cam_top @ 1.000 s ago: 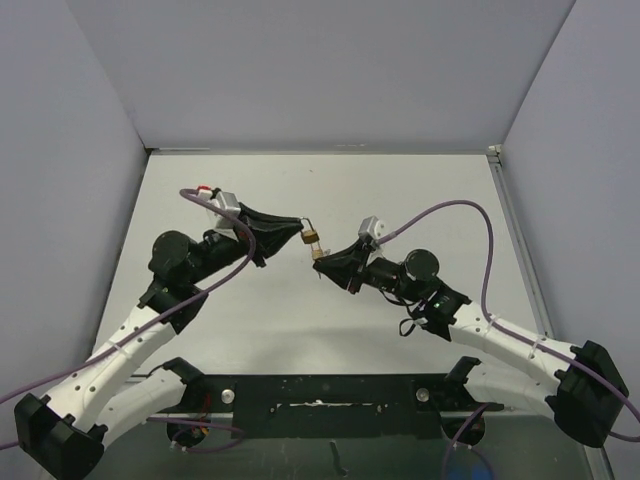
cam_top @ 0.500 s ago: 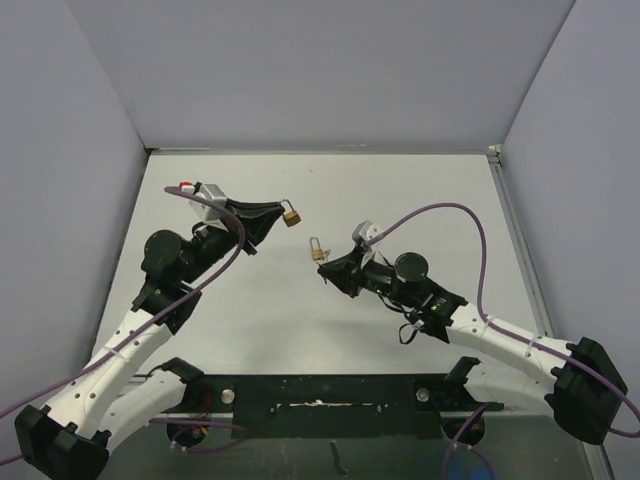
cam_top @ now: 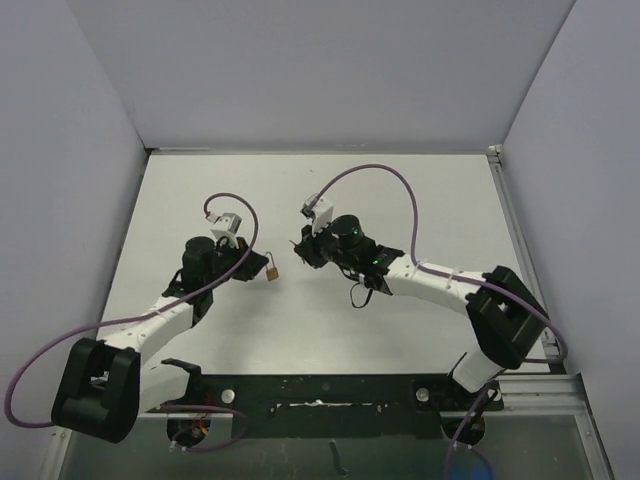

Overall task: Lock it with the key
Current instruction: Place the lock at the center of the board, then reset both arms

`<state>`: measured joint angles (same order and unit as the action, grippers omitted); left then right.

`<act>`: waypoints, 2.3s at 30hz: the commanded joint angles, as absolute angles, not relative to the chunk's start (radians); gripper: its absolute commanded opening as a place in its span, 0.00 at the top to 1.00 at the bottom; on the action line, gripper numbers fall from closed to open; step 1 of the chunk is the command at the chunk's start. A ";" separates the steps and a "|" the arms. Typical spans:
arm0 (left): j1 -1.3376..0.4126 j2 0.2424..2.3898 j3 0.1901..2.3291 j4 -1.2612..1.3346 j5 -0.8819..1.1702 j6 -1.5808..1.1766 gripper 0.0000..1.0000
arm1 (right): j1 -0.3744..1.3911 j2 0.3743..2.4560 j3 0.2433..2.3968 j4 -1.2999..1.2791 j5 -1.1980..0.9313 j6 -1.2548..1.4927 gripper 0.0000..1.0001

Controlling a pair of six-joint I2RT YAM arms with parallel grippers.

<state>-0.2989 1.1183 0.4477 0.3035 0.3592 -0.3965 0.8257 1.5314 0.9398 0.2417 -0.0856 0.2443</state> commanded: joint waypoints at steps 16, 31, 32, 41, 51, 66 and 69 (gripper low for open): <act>-0.186 1.654 0.504 0.776 0.487 -0.495 0.98 | 0.801 1.943 1.233 0.189 -0.154 0.304 1.00; -0.185 1.643 0.511 0.730 0.435 -0.464 0.75 | 0.767 2.043 1.245 0.228 -0.219 0.348 0.84; -0.186 1.642 0.510 0.731 0.433 -0.465 0.74 | 0.764 2.048 1.247 0.229 -0.223 0.349 0.84; -0.186 1.602 0.505 0.720 0.416 -0.459 0.58 | 0.755 2.039 1.255 0.233 -0.244 0.340 0.66; -0.186 1.474 0.496 0.653 0.371 -0.435 0.15 | 0.744 1.895 1.253 0.179 -0.217 0.293 0.53; -0.190 1.155 0.530 0.274 0.087 -0.314 0.02 | 0.400 1.489 1.016 0.040 -0.094 0.383 0.05; -0.188 1.100 0.541 0.206 0.034 -0.299 0.02 | 0.355 1.401 0.951 0.012 0.042 0.393 0.02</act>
